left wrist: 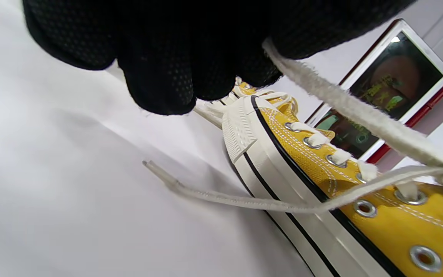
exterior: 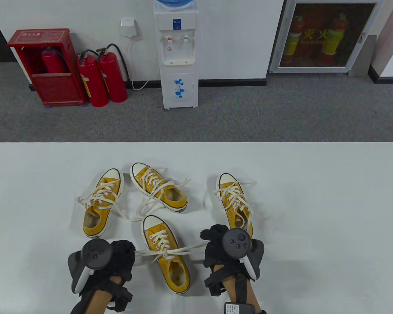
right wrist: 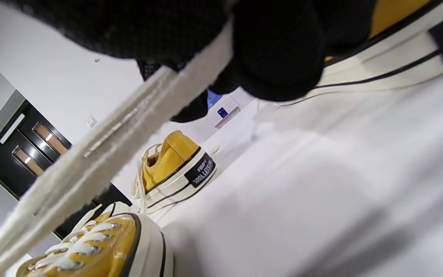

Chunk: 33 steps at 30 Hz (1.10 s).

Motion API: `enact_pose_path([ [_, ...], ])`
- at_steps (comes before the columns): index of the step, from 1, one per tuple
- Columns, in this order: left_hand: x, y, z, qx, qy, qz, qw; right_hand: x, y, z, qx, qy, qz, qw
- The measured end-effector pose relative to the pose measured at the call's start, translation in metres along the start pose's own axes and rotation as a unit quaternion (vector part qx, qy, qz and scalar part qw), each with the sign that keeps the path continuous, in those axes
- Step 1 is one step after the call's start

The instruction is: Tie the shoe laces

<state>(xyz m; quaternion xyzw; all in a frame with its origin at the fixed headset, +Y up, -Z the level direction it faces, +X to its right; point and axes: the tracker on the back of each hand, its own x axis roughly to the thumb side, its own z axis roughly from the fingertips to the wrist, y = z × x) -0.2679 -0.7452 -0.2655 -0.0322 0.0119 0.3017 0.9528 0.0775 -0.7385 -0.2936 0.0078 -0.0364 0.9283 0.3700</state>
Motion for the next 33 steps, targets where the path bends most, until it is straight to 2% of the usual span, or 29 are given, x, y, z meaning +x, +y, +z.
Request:
enact_pose_path([
  [7,0.017,0.002,0.008,0.025,-0.051,-0.057,0.997,0.006,0.003,0.002,0.0,-0.029,-0.009,1.0],
  [14,0.037,0.002,0.018,0.042,-0.112,-0.124,0.985,0.017,0.01,0.007,0.009,-0.072,0.01,0.997],
  [18,0.045,0.002,0.023,0.05,-0.139,-0.146,0.978,0.023,0.018,0.01,0.036,-0.09,0.014,0.995],
  [22,0.049,0.001,0.026,0.052,-0.155,-0.157,0.974,0.029,0.028,0.013,0.066,-0.105,0.053,0.991],
  [27,0.05,-0.002,0.026,0.028,-0.157,-0.17,0.972,0.033,0.044,0.016,0.118,-0.106,0.079,0.984],
  [33,0.048,-0.007,0.024,-0.004,-0.151,-0.181,0.972,0.034,0.057,0.018,0.151,-0.098,0.091,0.979],
])
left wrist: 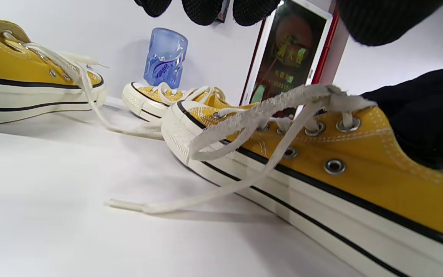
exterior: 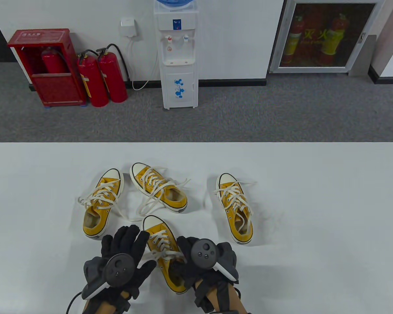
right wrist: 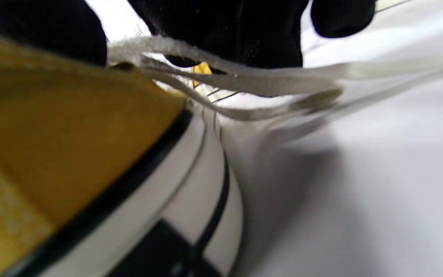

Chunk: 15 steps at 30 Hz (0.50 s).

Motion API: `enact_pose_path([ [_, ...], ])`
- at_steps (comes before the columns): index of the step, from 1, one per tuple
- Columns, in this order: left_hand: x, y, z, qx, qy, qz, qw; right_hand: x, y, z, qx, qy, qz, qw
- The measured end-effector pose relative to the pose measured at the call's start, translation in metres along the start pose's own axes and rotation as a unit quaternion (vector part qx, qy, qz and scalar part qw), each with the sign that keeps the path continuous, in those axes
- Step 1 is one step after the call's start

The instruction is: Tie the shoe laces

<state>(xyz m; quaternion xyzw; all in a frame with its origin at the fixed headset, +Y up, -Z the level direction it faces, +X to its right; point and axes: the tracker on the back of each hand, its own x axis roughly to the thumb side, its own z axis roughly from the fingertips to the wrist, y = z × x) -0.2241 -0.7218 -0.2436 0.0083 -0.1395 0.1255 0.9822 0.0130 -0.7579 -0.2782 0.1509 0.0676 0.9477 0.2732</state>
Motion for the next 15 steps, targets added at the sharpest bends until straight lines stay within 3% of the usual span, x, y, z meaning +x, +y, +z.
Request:
enact_pose_path([
  [3,0.001,-0.002,-0.001,-0.007,-0.002,-0.005,1.0,0.001,0.007,-0.002,0.024,0.006,0.024,0.999],
  [7,0.003,-0.003,-0.001,-0.011,-0.004,-0.009,1.0,-0.002,0.008,-0.003,0.022,0.016,-0.008,1.0],
  [15,0.003,-0.003,-0.001,-0.013,-0.002,-0.008,1.0,0.011,0.007,-0.002,-0.022,0.012,0.053,0.998],
])
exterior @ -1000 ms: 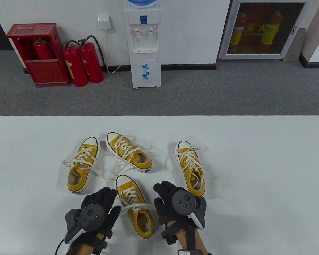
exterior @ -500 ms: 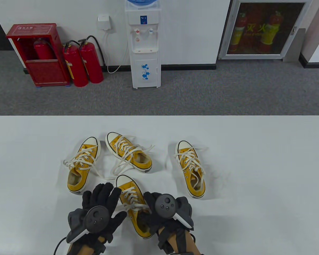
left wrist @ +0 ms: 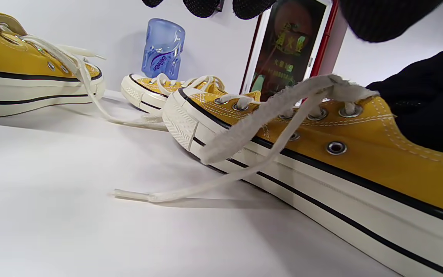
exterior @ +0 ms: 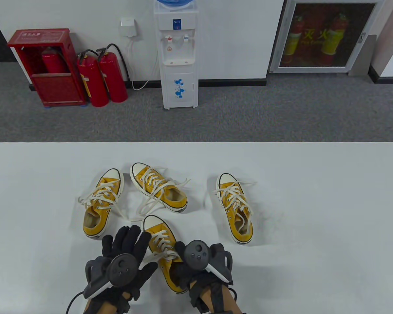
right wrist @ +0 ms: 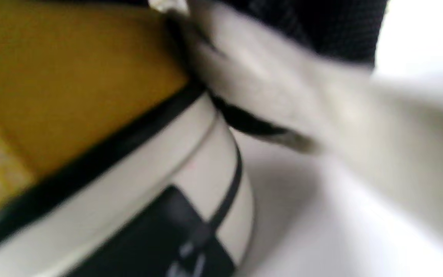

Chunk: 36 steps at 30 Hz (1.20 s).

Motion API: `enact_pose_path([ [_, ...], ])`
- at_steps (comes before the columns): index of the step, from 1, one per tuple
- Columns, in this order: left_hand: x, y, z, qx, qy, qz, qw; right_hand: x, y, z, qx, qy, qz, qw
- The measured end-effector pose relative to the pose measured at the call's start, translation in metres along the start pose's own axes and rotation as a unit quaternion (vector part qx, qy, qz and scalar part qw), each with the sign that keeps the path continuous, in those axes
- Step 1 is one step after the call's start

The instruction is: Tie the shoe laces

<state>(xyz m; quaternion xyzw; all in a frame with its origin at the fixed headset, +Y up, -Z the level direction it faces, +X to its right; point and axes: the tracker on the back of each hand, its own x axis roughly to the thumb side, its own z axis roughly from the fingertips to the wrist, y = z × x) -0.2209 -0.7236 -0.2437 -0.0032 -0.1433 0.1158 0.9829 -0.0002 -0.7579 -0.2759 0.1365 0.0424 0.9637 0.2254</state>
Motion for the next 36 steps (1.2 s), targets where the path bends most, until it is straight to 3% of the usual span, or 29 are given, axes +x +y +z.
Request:
enact_pose_path([
  [10,-0.001,0.0,0.0,-0.002,0.002,0.003,1.0,0.001,-0.018,0.005,-0.048,-0.007,-0.007,0.999],
  [23,-0.002,0.003,-0.001,0.001,0.001,0.011,1.0,-0.001,-0.089,0.025,-0.175,0.005,-0.064,0.983],
  [27,-0.003,0.004,0.0,0.006,0.001,0.015,1.0,-0.015,-0.108,0.031,-0.201,0.023,-0.101,0.974],
  [36,-0.002,0.003,-0.001,0.0,0.001,0.012,1.0,-0.092,-0.156,0.048,-0.263,0.087,-0.09,0.957],
])
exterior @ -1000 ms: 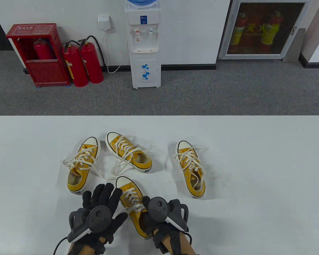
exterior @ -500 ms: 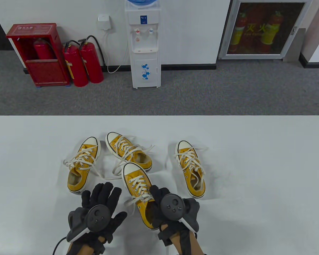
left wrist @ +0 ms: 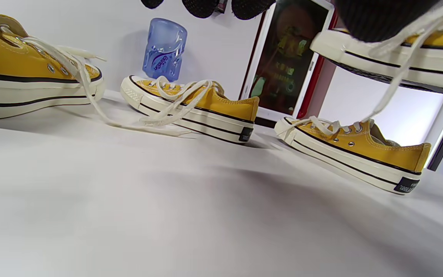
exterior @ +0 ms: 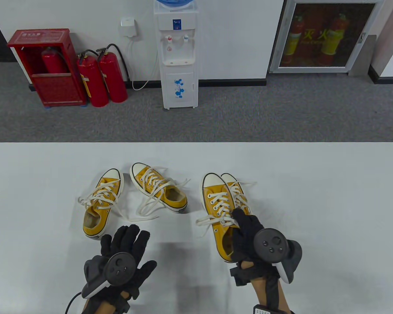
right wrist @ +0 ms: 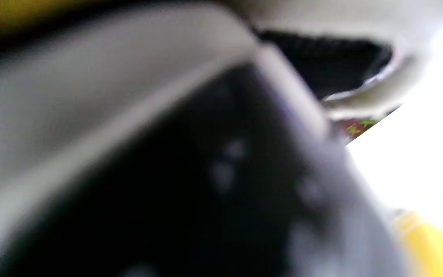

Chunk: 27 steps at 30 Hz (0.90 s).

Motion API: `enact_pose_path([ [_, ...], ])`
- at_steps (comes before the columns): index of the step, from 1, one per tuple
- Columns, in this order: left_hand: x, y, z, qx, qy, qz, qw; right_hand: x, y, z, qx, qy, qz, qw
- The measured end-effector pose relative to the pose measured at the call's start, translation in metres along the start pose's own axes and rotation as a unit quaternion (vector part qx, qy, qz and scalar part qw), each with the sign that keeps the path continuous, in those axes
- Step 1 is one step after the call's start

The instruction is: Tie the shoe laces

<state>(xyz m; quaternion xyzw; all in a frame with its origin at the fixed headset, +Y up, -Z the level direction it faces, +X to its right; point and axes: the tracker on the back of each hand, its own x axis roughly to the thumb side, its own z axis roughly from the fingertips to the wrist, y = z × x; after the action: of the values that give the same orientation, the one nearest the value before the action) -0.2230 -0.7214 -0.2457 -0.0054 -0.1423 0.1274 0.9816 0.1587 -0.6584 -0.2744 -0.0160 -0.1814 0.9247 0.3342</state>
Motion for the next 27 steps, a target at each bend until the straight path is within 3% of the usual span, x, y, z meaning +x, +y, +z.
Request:
enact_pose_path([
  [11,0.001,-0.002,-0.001,-0.005,0.004,-0.004,1.0,-0.077,-0.033,-0.021,-0.077,0.083,0.005,0.994],
  [19,0.002,-0.002,0.0,-0.007,0.003,-0.007,1.0,-0.123,-0.023,-0.028,-0.102,0.137,0.015,0.985],
  [27,0.003,-0.003,-0.001,-0.01,0.003,-0.009,1.0,-0.155,-0.003,-0.038,-0.068,0.168,0.071,0.981],
])
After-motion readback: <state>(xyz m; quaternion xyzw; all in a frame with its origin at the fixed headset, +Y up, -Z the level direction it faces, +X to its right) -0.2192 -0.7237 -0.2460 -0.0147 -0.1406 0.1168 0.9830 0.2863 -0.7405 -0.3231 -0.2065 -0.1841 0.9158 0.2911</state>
